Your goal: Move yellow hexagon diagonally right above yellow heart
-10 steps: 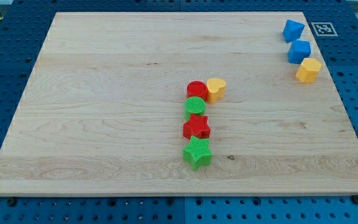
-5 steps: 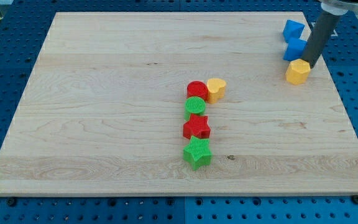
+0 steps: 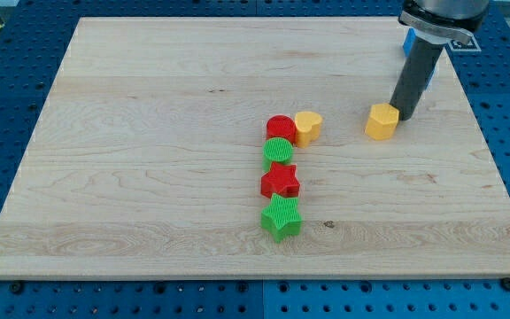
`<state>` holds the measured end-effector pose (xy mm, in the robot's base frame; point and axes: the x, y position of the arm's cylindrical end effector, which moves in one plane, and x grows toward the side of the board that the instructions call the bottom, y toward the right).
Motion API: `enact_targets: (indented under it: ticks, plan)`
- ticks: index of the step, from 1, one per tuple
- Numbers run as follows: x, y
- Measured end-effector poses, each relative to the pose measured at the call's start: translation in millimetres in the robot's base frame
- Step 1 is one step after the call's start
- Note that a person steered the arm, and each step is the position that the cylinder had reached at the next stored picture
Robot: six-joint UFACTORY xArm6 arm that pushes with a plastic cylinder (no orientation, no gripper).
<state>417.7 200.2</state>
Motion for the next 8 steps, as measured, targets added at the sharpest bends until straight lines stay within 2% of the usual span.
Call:
enact_targets:
  ticks: [1,2,4,6,7,8]
  plan:
    - [21.7,14.7]
    - [21.9,14.7]
    - [-2.4,-21.6]
    - [-2.7,-36.3]
    - [-9.5,-75.3]
    - [-12.6,-78.1]
